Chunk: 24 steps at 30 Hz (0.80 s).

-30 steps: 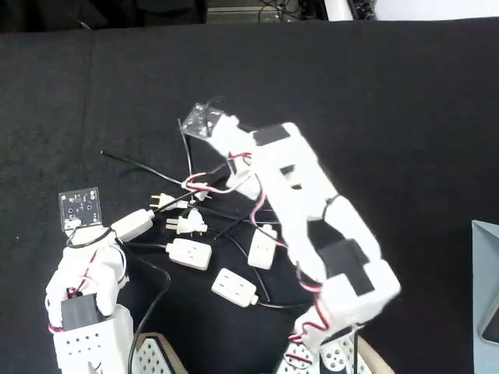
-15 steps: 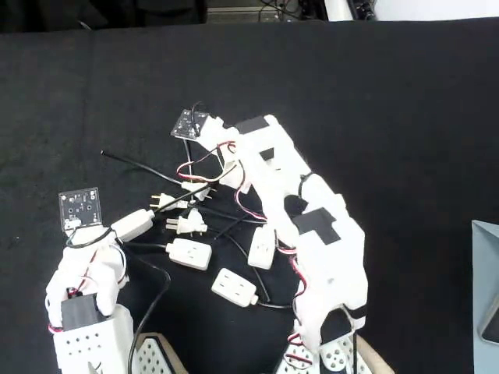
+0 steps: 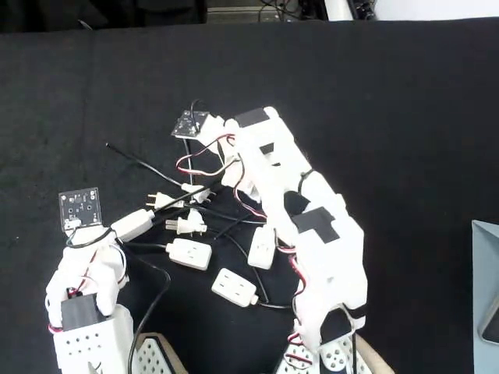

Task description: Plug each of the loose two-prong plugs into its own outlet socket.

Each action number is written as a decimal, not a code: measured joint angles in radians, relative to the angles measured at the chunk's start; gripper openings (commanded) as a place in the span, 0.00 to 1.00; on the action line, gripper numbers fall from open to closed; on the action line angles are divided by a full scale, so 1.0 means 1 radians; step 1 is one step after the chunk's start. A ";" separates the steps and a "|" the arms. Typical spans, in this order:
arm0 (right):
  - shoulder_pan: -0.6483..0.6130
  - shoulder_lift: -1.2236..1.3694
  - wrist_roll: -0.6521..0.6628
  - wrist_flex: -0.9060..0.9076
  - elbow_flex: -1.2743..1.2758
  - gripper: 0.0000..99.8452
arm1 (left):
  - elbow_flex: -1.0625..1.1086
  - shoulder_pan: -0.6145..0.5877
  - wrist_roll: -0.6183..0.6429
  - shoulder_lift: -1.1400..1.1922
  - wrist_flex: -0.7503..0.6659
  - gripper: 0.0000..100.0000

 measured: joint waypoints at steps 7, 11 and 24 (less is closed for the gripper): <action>0.000 0.000 -0.015 0.077 -0.011 0.17 | 0.000 0.000 0.000 0.000 0.000 0.03; 0.000 0.005 -0.075 0.140 -0.087 0.16 | 0.000 0.000 0.000 0.000 0.000 0.03; 0.029 0.112 -0.083 0.164 -0.126 0.16 | 0.000 0.000 0.000 0.000 0.000 0.03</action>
